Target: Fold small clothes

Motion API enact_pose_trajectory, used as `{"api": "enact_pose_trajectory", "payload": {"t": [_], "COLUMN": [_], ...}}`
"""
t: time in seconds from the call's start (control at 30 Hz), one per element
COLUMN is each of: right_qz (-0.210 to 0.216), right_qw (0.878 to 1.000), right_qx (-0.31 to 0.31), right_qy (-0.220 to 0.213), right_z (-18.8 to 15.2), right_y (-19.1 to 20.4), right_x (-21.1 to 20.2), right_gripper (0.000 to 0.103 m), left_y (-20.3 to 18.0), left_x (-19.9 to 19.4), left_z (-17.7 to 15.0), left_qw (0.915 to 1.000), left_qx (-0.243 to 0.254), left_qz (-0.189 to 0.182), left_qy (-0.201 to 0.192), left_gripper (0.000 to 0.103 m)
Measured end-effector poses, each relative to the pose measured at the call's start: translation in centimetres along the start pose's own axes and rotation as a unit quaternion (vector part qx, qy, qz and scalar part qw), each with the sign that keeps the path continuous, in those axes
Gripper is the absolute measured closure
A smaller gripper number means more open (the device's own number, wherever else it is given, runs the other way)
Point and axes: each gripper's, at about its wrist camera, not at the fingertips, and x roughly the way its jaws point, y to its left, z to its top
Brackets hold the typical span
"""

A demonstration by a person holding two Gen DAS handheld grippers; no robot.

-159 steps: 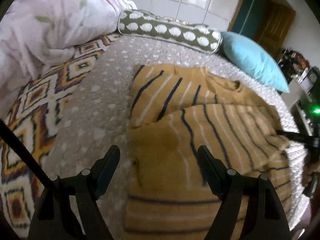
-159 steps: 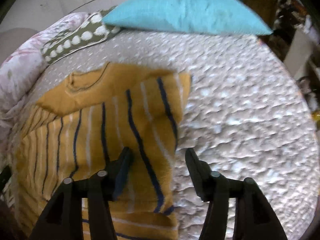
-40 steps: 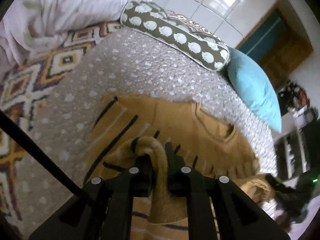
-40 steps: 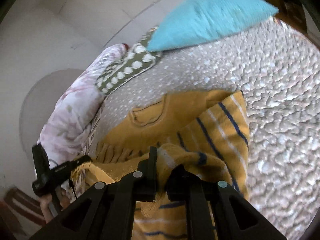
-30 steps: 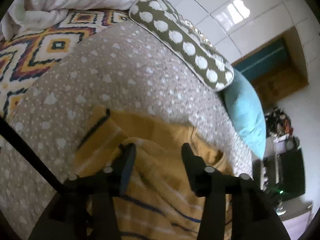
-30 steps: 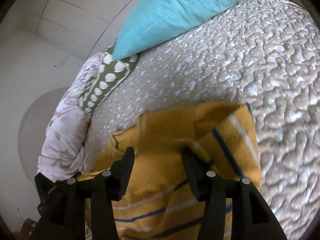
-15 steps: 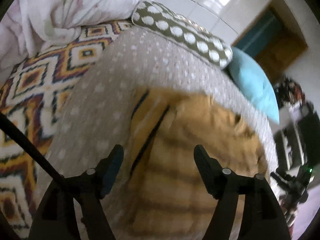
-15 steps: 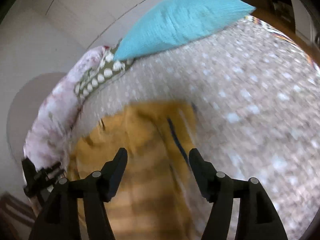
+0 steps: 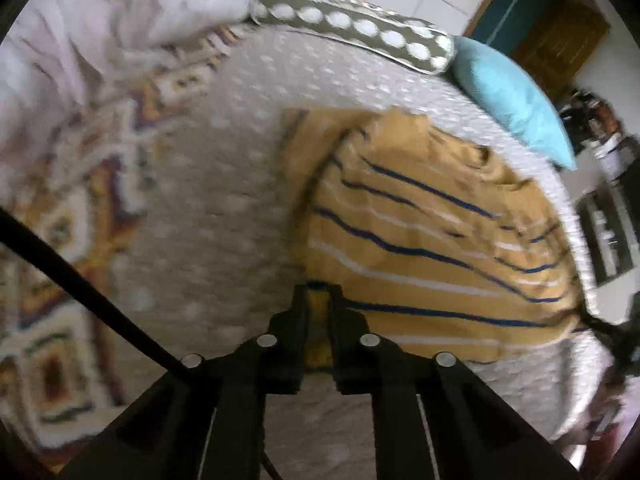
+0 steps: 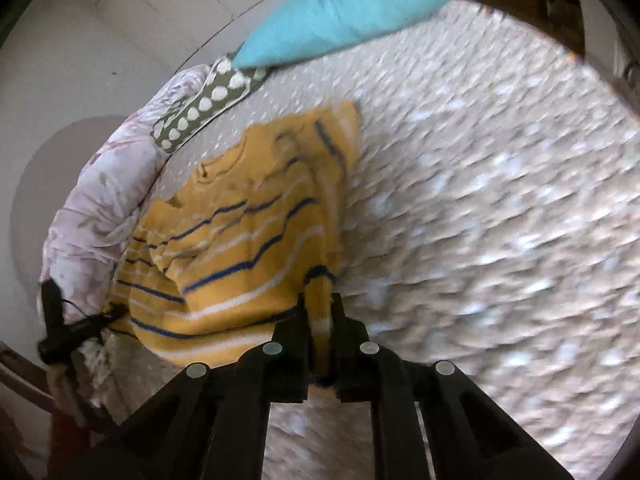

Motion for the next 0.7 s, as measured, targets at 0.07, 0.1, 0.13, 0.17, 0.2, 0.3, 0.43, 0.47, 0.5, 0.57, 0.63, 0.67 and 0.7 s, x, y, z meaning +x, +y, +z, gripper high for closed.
{"api": "enact_pose_trajectory", "payload": {"t": [0.07, 0.1, 0.13, 0.17, 0.2, 0.3, 0.43, 0.47, 0.5, 0.57, 0.63, 0.67, 0.7], "right_qz": [-0.015, -0.019, -0.016, -0.009, -0.005, -0.016, -0.035, -0.031, -0.025, -0.014, -0.010, -0.004, -0.003], "right_qw": [1.000, 0.999, 0.999, 0.999, 0.999, 0.999, 0.997, 0.997, 0.997, 0.997, 0.997, 0.997, 0.996], "right_qx": [0.005, 0.014, 0.023, 0.033, 0.040, 0.035, 0.000, -0.006, -0.011, -0.030, -0.049, -0.057, -0.063], "right_qy": [0.012, 0.022, 0.022, 0.015, 0.007, -0.023, -0.064, -0.068, -0.069, -0.066, -0.065, -0.061, -0.057], "right_z": [-0.5, -0.9, -1.1, -1.4, -1.5, -1.5, -0.2, 0.3, 0.7, 1.9, 3.0, 3.7, 4.2], "right_y": [-1.0, -1.6, -2.0, -2.3, -2.5, -2.1, 0.4, 1.1, 2.0, 4.1, 6.3, 7.3, 8.2], "right_x": [0.1, 0.4, 0.5, 0.1, -0.4, -2.6, -4.0, -3.9, -3.6, -2.3, -0.5, 0.6, 1.7], "right_gripper": [0.096, 0.093, 0.087, 0.081, 0.080, 0.080, 0.080, 0.080, 0.080, 0.080, 0.080, 0.080, 0.080], "left_y": [0.9, 1.4, 1.9, 2.2, 2.4, 2.1, 2.0, 1.8, 1.7, 1.6, 1.7, 1.8, 1.8], "left_x": [-0.1, -0.1, -0.3, -0.6, -1.1, -2.3, -3.0, -2.7, -2.3, -1.3, -0.3, -0.3, -0.3], "left_z": [-0.6, -0.9, -1.5, -2.0, -2.6, -4.1, -6.1, -6.6, -7.0, -7.9, -8.6, -9.0, -9.3], "left_qw": [0.9999, 0.9997, 0.9993, 0.9992, 0.9993, 0.9989, 0.9959, 0.9952, 0.9945, 0.9927, 0.9927, 0.9920, 0.9913], "left_qx": [-0.010, -0.023, -0.037, -0.040, -0.035, -0.021, -0.026, -0.022, -0.016, -0.008, -0.009, -0.008, -0.006], "left_qz": [0.006, 0.001, -0.001, 0.003, 0.011, 0.032, 0.051, 0.063, 0.074, 0.098, 0.101, 0.100, 0.100], "left_qy": [0.000, 0.003, 0.003, 0.000, -0.007, -0.028, -0.069, -0.072, -0.072, -0.071, -0.065, -0.076, -0.086], "left_gripper": [0.089, 0.086, 0.086, 0.086, 0.085, 0.067, 0.046, 0.046, 0.046, 0.046, 0.044, 0.042, 0.037]}}
